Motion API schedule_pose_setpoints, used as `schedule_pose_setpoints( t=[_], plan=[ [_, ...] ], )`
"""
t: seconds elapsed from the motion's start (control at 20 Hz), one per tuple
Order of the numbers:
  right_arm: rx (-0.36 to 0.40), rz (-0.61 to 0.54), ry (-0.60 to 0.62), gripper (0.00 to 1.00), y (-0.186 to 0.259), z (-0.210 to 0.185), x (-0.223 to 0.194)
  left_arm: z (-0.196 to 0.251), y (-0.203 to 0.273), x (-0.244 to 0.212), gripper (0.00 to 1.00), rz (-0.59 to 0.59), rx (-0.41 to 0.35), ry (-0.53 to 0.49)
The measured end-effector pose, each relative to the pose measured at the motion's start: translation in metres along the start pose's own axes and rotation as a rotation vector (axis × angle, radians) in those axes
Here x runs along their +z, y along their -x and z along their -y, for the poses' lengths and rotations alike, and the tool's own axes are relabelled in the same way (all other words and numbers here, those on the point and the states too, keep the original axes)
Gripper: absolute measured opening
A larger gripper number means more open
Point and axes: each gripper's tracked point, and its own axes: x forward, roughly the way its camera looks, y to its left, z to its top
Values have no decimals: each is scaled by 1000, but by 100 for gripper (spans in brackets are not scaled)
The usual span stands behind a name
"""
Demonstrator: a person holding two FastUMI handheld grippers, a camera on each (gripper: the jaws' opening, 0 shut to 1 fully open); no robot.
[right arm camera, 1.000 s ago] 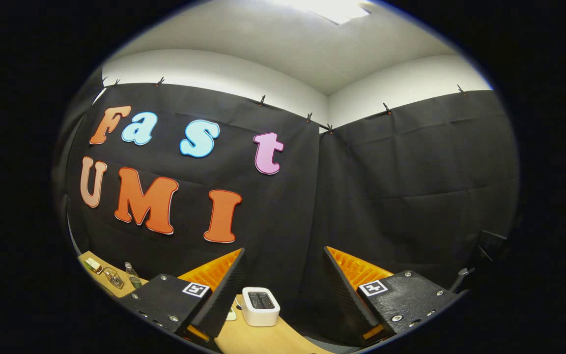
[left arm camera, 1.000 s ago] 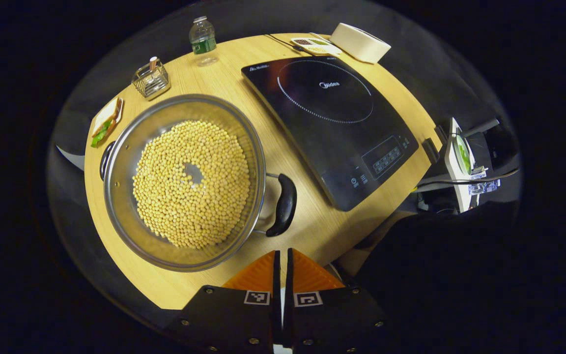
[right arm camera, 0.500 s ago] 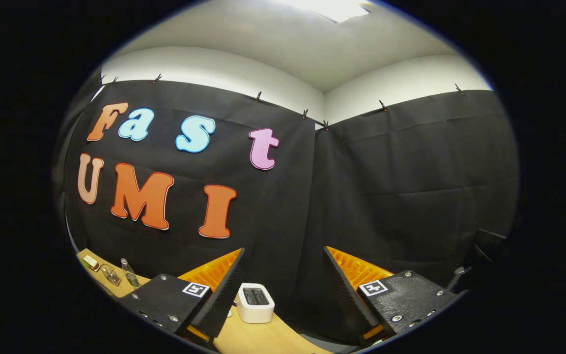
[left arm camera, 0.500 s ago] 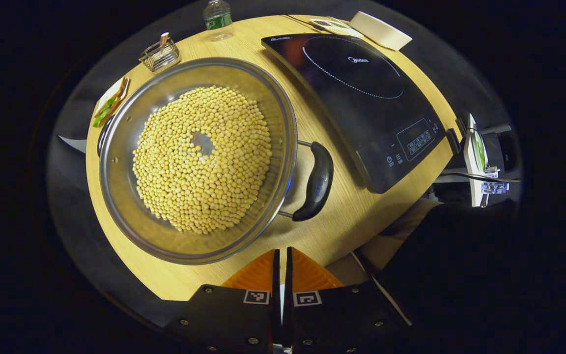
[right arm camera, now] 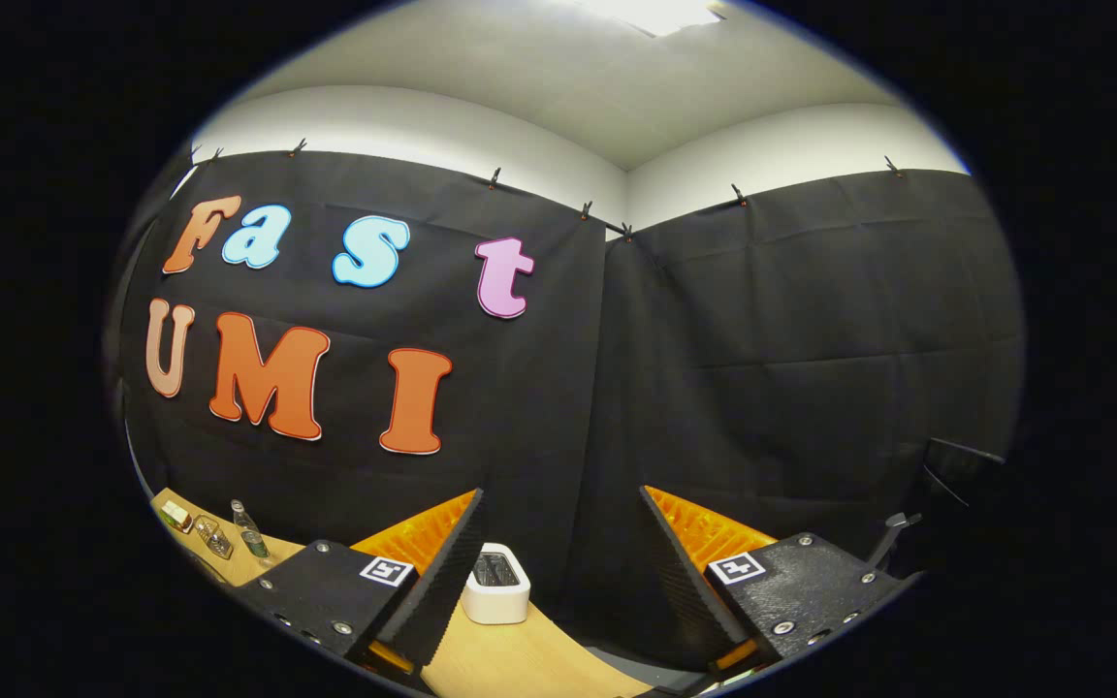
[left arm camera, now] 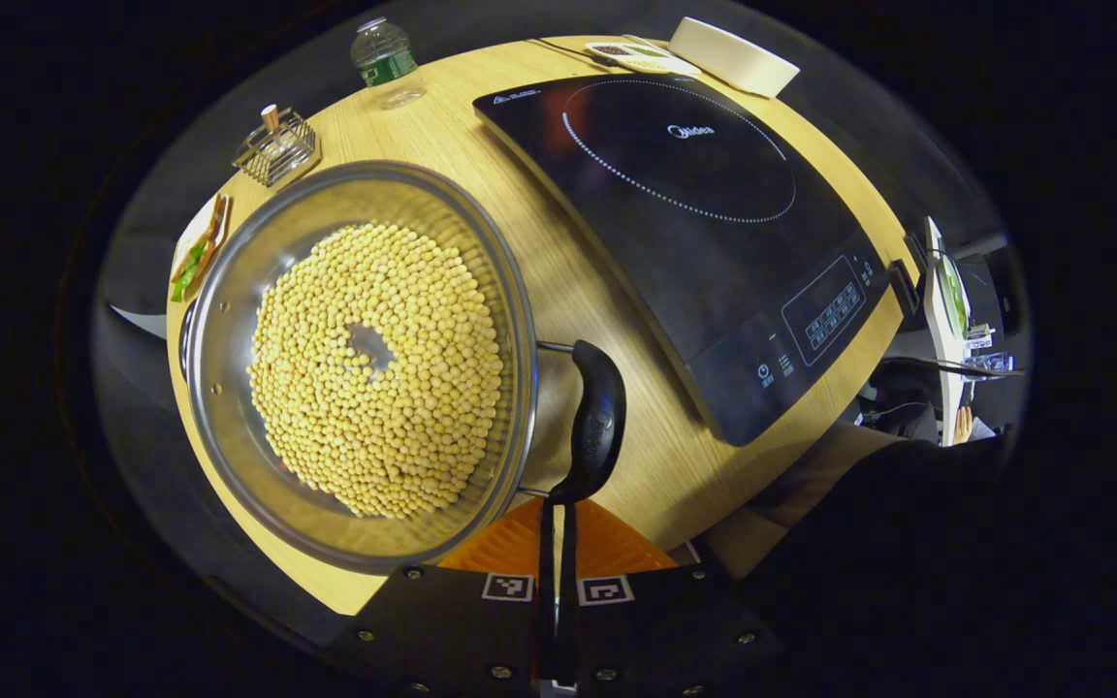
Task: First push the handle of the pot to place it horizontally, then grasp the pot with both hands and set it on the induction cooktop.
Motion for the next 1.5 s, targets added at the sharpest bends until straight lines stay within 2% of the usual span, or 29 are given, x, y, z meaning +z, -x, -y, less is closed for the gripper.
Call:
schedule_pose_setpoints(
  t=[0.55, 1.1, 1.5],
  plan=[
    [1, -24, 8, 95, 11, -7, -5, 9, -5, 55, 2, 104, -32, 100],
    [15, -42, 27, 95, 20, -22, -8, 10, -16, 103, 2, 159, 5, 64],
    [54, -83, 32, 95, 26, -43, -18, 12, -28, 133, 2, 225, -36, 112]
  ],
)
